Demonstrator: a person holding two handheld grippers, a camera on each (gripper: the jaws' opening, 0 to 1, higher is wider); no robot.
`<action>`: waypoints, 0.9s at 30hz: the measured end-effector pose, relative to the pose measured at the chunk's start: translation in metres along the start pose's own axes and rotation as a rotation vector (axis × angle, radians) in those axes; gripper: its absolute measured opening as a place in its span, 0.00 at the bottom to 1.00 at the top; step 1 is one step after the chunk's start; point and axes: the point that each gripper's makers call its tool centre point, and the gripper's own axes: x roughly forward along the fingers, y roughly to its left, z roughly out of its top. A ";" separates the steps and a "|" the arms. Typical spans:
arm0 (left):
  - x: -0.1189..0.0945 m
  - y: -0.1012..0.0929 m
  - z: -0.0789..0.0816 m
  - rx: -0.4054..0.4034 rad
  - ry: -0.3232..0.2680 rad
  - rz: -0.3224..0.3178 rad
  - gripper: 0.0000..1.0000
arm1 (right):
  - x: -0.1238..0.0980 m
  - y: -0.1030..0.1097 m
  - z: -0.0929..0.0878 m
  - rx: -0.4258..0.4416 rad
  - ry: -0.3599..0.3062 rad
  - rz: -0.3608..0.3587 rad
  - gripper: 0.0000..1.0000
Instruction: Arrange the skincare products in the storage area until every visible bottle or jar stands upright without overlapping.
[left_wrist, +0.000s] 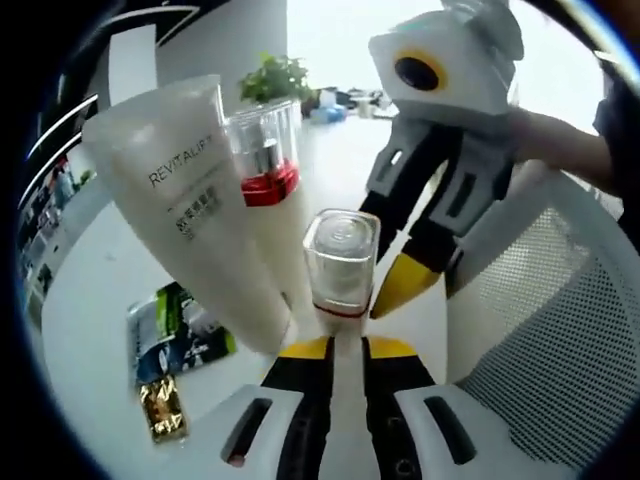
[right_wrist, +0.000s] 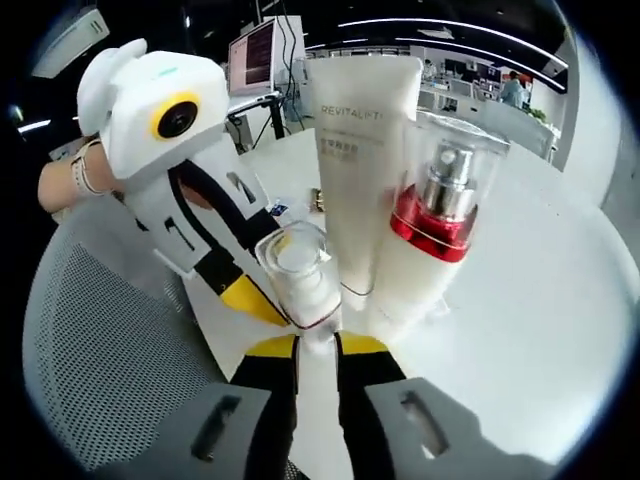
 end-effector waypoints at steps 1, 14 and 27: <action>0.000 0.000 0.000 0.000 -0.001 0.000 0.07 | 0.000 -0.001 0.000 0.000 0.001 -0.001 0.13; 0.008 0.005 0.006 -0.003 -0.001 -0.003 0.06 | 0.003 -0.013 -0.007 0.040 0.038 -0.022 0.11; 0.012 0.008 0.007 -0.017 -0.002 -0.003 0.05 | 0.004 -0.019 -0.009 0.062 0.051 -0.039 0.10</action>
